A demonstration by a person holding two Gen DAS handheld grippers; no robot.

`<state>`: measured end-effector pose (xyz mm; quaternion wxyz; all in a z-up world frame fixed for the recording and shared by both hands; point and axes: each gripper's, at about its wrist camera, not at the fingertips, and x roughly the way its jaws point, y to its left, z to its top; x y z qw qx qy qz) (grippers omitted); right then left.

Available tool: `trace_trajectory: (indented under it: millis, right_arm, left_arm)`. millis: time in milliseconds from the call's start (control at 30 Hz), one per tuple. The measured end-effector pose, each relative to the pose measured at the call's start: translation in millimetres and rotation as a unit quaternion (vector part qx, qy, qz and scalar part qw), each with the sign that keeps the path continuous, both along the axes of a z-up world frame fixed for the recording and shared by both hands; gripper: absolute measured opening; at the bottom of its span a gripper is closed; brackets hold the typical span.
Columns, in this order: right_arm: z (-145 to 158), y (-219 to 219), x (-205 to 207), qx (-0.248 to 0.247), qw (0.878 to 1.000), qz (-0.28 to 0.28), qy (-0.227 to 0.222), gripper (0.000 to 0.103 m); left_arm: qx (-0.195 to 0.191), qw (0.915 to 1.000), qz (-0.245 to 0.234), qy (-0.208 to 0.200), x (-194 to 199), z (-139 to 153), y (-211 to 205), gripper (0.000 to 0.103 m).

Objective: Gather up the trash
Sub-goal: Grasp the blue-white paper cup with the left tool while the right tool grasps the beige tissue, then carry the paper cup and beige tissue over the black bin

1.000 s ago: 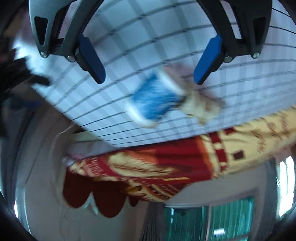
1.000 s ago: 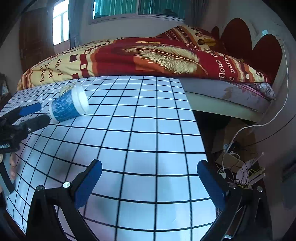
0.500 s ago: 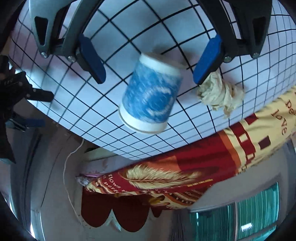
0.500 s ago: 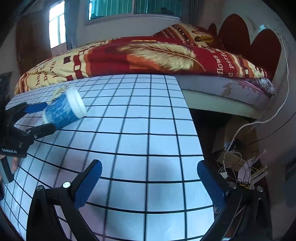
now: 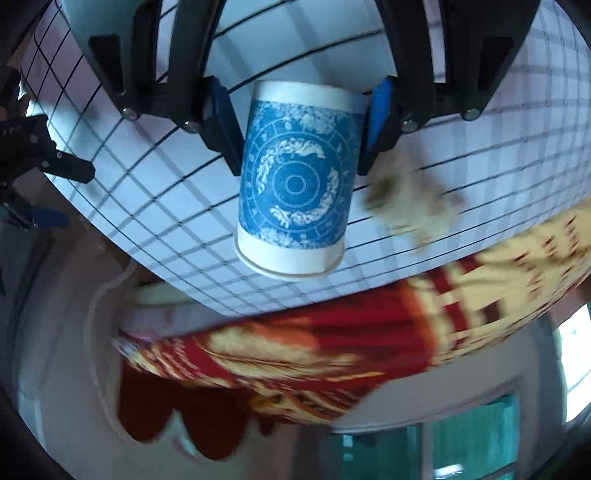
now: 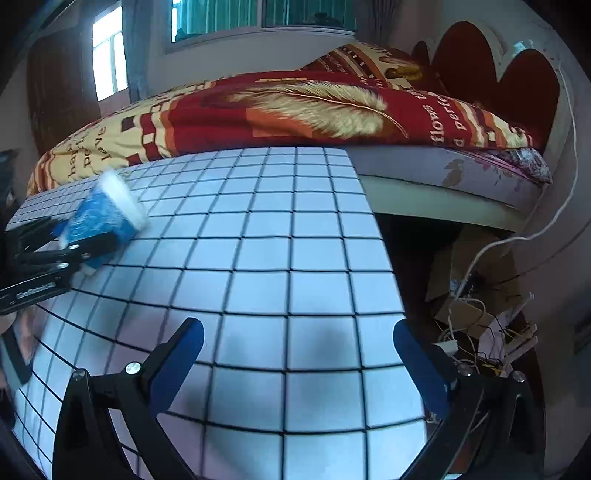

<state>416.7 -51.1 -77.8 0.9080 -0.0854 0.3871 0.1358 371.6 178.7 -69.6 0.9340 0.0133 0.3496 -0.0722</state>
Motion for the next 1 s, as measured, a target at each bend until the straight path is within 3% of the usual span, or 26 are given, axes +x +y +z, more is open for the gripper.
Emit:
trace_trajectory:
  millis: [100,300,433,567,600,733,833,1000]
  right_arm:
    - [3,32,9,0.011,0.999,0.036,0.0,0.103]
    - [9,140,36,0.007,0.992,0.127,-0.02,0.103]
    - [5,214,55,-0.021,0.984,0.175,-0.014,0.103]
    - [-8,264,69,-0.055,0.982,0.182,-0.006,0.103]
    - [-12,273,74,-0.063,0.981,0.181,0.001,0.099]
    - [-27,286,89,-0.075,0.983,0.165,0.034,0.05]
    - [-25,277,81,-0.058,0.983,0.173,0.034,0.03]
    - [-5,248,52,-0.037,0.984,0.172,0.007,0.027]
  left_arm:
    - [-0.003,0.9986,0.052,-0.003,-16,2,40,0.06]
    - [0.016,0.9908,0.133,0.023,-29,-10,119,0.06]
    - [0.018,0.9875,0.156,0.018,-36,-9,151,0.06]
    - [0.013,0.9867,0.161,0.013,-40,-6,167,0.06]
    - [0.012,0.9866,0.162,0.013,-42,-6,170,0.06]
    - [0.014,0.9879,0.154,0.016,-45,-8,170,0.06]
    - [0.018,0.989,0.146,0.016,-47,-10,165,0.059]
    - [0.017,0.9905,0.136,0.009,-56,-5,153,0.059]
